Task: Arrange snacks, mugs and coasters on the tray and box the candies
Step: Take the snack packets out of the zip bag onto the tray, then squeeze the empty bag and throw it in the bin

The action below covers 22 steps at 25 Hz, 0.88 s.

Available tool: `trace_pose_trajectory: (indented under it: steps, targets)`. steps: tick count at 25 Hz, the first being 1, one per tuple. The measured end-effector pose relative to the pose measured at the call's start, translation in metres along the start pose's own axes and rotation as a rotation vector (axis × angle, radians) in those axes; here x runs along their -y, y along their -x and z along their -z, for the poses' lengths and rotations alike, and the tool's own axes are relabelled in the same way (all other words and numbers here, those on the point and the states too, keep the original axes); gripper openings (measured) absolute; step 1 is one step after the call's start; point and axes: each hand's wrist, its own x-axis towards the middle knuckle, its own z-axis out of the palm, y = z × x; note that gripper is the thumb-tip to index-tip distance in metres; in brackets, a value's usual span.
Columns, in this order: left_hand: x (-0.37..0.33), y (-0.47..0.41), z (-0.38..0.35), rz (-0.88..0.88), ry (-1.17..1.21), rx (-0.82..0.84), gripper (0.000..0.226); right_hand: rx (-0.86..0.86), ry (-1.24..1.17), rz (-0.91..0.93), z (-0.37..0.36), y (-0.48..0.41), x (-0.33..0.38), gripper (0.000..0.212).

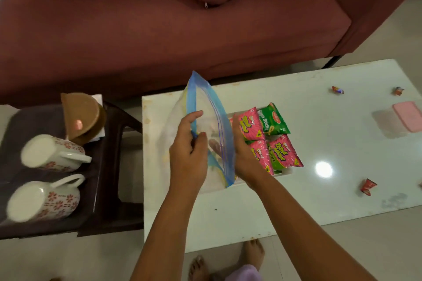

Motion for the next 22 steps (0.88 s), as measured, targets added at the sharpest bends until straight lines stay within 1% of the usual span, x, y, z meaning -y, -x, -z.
trace_pose_trajectory:
  steps: [2,3,5,6,7,8,9,10,11,13,15,16,18,20,21,22]
  targets:
    - [-0.030,0.007,0.010,0.000,0.151,0.104,0.040,0.040,-0.083,0.037,-0.022,0.022,0.028,0.031]
    - [-0.047,0.013,0.018,0.004,0.227,0.148,0.039,0.048,-0.136,0.062,-0.030,0.035,0.045,0.026]
    - [-0.077,0.027,0.036,0.009,0.352,0.196,0.036,0.071,-0.238,0.093,-0.040,0.057,0.082,0.033]
    - [-0.086,0.033,0.044,0.005,0.395,0.221,0.039,0.073,-0.305,0.083,-0.041,0.062,0.094,0.034]
    - [-0.091,0.039,0.051,-0.013,0.411,0.264,0.043,0.098,-0.334,0.085,-0.039,0.065,0.105,0.039]
    - [-0.096,0.047,0.060,-0.043,0.384,0.322,0.047,0.117,-0.319,0.119,-0.040,0.067,0.121,0.054]
    - [-0.098,0.054,0.066,-0.058,0.329,0.394,0.050,0.122,-0.274,0.159,-0.041,0.070,0.135,0.073]
    - [-0.098,0.062,0.070,-0.058,0.282,0.447,0.053,0.107,-0.230,0.175,-0.044,0.073,0.145,0.088]
    - [-0.099,0.067,0.072,-0.044,0.268,0.468,0.054,0.104,-0.203,0.158,-0.047,0.076,0.152,0.094]
    - [-0.102,0.076,0.073,-0.006,0.355,0.417,0.046,0.129,-0.166,0.113,-0.050,0.084,0.163,0.095]
    - [-0.108,0.080,0.075,-0.029,0.345,0.356,0.046,0.074,-0.127,0.078,-0.048,0.093,0.167,0.087]
    - [-0.113,0.083,0.078,-0.058,0.300,0.377,0.050,0.006,-0.115,0.069,-0.044,0.098,0.172,0.079]
    - [-0.120,0.090,0.082,-0.144,0.200,0.479,0.059,-0.126,-0.113,0.019,-0.033,0.109,0.178,0.065]
    - [-0.122,0.097,0.089,-0.266,0.123,0.537,0.068,-0.134,-0.118,0.003,-0.025,0.116,0.183,0.062]
    - [-0.125,0.100,0.090,-0.282,0.123,0.523,0.067,-0.133,-0.132,0.009,-0.023,0.119,0.186,0.061]
    - [-0.128,0.105,0.091,-0.290,0.122,0.473,0.064,-0.147,-0.155,0.019,-0.021,0.122,0.188,0.059]
